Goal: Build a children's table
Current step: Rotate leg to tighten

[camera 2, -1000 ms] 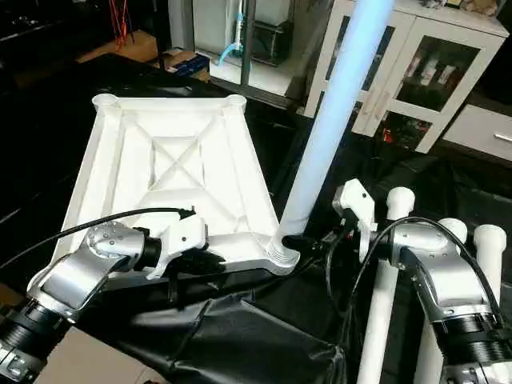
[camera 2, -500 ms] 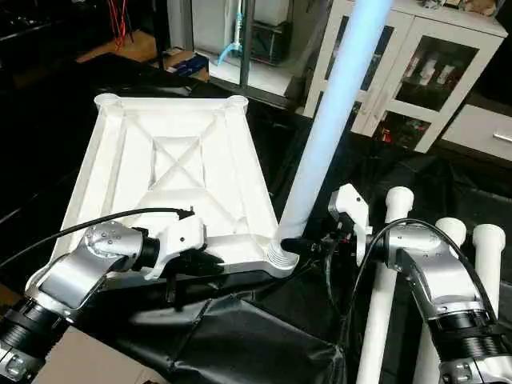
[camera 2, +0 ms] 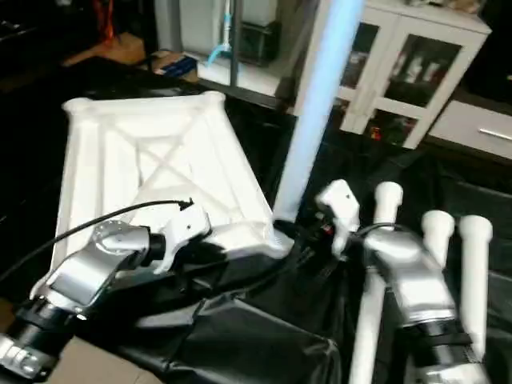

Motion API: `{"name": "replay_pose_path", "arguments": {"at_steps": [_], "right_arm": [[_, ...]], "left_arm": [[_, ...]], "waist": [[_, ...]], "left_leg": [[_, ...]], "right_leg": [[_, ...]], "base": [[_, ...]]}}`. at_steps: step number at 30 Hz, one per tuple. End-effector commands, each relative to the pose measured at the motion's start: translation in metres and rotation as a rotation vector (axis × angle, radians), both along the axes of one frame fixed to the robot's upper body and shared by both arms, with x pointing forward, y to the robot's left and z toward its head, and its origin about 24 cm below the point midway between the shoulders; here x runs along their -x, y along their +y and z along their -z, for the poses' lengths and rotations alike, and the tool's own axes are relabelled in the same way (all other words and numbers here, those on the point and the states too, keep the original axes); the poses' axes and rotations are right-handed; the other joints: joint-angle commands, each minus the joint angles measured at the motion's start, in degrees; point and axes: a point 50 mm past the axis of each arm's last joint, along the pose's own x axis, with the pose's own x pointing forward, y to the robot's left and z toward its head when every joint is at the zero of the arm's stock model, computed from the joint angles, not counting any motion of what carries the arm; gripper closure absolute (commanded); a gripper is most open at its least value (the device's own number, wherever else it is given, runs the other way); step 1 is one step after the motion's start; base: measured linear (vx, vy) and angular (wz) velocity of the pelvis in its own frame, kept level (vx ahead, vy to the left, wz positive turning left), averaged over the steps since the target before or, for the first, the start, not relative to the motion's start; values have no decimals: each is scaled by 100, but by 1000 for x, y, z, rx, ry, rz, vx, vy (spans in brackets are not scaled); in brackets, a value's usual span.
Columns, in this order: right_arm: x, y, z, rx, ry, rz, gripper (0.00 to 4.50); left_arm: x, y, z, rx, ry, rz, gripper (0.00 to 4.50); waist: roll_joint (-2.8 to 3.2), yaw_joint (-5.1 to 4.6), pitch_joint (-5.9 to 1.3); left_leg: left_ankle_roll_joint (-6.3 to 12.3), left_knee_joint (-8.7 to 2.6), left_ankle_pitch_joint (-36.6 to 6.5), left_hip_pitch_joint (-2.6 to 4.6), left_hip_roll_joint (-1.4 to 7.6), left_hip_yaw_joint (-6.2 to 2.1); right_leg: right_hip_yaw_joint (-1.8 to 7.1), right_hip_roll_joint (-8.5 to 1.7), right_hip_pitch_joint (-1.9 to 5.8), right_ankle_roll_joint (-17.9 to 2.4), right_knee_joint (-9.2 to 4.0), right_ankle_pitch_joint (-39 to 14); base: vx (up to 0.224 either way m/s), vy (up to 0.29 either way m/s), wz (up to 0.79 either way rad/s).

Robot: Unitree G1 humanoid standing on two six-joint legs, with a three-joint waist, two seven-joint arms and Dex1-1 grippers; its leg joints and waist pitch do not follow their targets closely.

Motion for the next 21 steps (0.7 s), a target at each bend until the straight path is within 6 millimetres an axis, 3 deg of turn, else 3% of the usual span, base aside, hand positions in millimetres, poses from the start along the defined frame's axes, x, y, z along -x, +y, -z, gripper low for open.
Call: {"name": "replay_pose_path", "arguments": {"at_steps": [1, 3, 4, 5, 6, 8, 9, 12, 16, 21], "right_arm": [[6, -11, 47, 130, 210, 300, 265], [-1, -5, 56, 151, 221, 525, 265], [-1, -5, 56, 151, 221, 525, 265], [-5, 1, 59, 125, 212, 665, 265], [-5, 5, 61, 97, 221, 727, 265], [-6, 16, 64, 68, 231, 815, 265], [-6, 23, 64, 66, 227, 816, 266], [-9, 35, 59, 72, 188, 791, 266], [-12, 42, 53, 36, 175, 757, 266], [-16, 59, 36, -77, 116, 653, 266]], "left_arm": [[1, -29, -28, 172, -65, 45, 450], [-5, -37, -31, 180, -88, -73, 450], [-5, -37, -31, 180, -88, -73, 450], [-12, -41, -33, 173, -119, -199, 450], [-14, -43, -34, 163, -137, -249, 450], [-18, -47, -36, 166, -155, -318, 450], [-19, -49, -37, 168, -159, -329, 450], [-19, -50, -38, 164, -158, -332, 450], [-21, -44, -38, 154, -164, -335, 450], [-19, -42, -37, 144, -148, -346, 450]], "waist": [[4, -15, -274], [8, -93, -284], [36, -156, -281], [31, -162, -285], [19, -168, -292], [13, -187, -294], [15, -197, -287], [17, -191, -305], [19, -204, -330], [34, -205, -332]], "left_leg": [[-18, -470, -1552, 25, 303, -190], [-145, -491, -1611, -6, 291, -224], [-233, -509, -1742, -14, 298, -251], [-245, -502, -1826, -9, 290, -263], [-263, -479, -1896, 55, 288, -249], [-198, -480, -1940, 40, 267, -228], [-191, -476, -1965, 48, 269, -219], [-138, -486, -1838, 21, 262, -226], [-24, -477, -1507, -17, 268, -203], [55, -472, -1321, -24, 279, -189]], "right_leg": [[237, -363, 177, -965, -481, -2410], [217, -364, 188, -913, -480, -2533], [199, -354, 185, -832, -492, -2638], [188, -357, 185, -786, -504, -2714], [209, -364, 123, -764, -536, -2712], [213, -332, 125, -708, -541, -2525], [224, -332, 90, -702, -552, -2519], [218, -324, 125, -672, -524, -2264], [235, -318, 169, -843, -441, -1539], [240, -326, 195, -999, -404, -1242]], "base": [[0, 0, 0], [0, 0, 0], [0, 0, 0], [0, 0, 0], [0, 0, 0], [0, 0, 0], [0, 0, 0], [0, 0, 0], [0, 0, 0], [0, 0, 0]]}}
